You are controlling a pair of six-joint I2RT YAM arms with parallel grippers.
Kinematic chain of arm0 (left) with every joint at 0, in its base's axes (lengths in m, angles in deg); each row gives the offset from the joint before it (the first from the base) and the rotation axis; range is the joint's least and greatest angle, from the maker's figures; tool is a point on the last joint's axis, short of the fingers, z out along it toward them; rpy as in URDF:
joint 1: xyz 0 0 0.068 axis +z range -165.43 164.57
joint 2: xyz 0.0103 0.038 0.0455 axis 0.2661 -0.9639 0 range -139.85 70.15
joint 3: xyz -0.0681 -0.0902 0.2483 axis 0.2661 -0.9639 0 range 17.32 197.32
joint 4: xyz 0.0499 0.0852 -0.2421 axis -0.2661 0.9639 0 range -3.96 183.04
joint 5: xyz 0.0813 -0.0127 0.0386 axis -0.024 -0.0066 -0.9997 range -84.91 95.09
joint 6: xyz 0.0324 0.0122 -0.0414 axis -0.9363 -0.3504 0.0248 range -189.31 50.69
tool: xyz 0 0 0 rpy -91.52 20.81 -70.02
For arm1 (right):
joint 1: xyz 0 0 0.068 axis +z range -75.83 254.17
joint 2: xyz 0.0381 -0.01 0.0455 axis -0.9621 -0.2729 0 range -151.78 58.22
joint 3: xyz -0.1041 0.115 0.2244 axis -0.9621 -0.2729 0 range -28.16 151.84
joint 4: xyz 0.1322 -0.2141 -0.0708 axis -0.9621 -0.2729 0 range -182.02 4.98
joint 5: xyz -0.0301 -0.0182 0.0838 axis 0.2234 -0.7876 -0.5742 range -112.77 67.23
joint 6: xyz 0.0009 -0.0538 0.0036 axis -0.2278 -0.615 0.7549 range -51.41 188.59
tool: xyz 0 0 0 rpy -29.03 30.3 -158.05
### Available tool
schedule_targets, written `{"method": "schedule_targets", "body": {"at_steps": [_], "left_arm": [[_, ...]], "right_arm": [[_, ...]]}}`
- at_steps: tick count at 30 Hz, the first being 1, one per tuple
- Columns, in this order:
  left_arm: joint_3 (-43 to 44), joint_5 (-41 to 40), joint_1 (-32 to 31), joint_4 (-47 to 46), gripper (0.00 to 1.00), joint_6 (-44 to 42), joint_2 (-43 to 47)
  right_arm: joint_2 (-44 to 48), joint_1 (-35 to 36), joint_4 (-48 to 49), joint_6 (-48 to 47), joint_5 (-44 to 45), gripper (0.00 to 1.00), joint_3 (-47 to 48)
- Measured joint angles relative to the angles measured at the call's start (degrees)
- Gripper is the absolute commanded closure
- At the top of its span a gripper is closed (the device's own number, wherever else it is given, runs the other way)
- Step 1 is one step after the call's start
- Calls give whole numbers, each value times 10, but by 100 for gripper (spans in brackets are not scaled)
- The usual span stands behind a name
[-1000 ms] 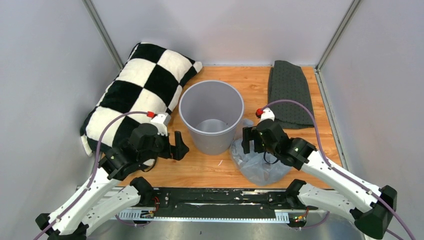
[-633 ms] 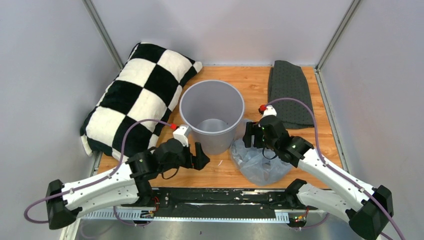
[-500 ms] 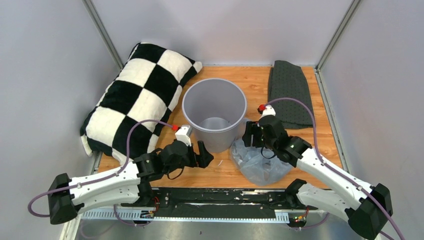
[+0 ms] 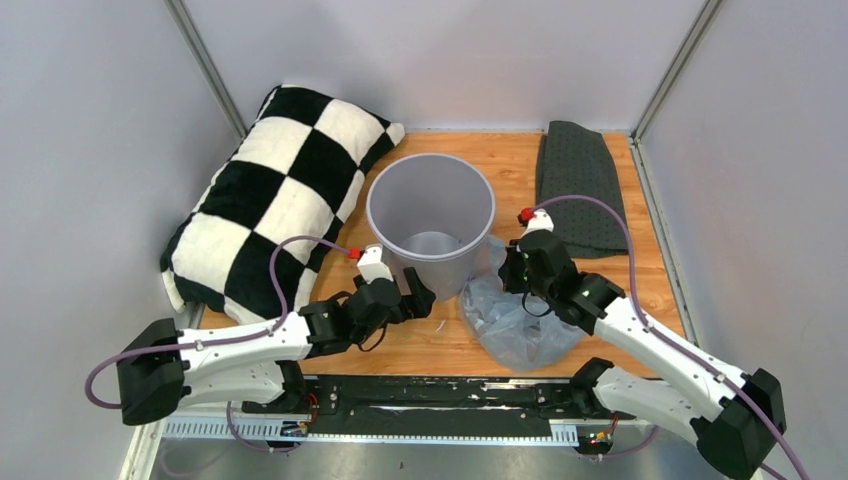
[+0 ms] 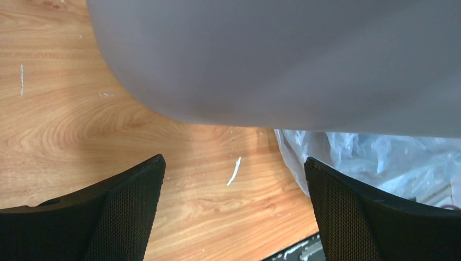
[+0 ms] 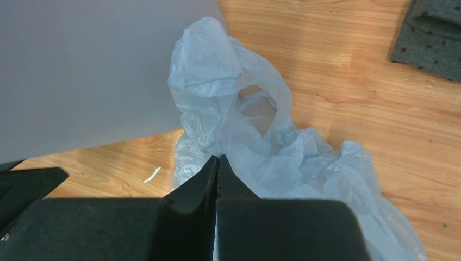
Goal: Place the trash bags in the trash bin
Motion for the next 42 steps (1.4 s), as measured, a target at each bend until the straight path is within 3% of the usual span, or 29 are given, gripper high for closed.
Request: {"method": "schedule_targets", "body": {"at_steps": [6,18,30,35,42], "left_arm": [[70,-24,10,-4,0,10,-78],[232,-1,106,-29,0,-16,-264],[335,104,170,-49,0,-92,-399],[308,161,183,-48,0,-146,-372],[254,216,183,39,4,-250,-182]], "right_arm": [[44,0,-32,0,-1,100,10],[75,0,-72,0,-41,100,10],[71,0,-74,-2,-84,100,9],[64,0,-76,-25,-120,100,10],[51,1,-85,-81,-173,100,26]]}}
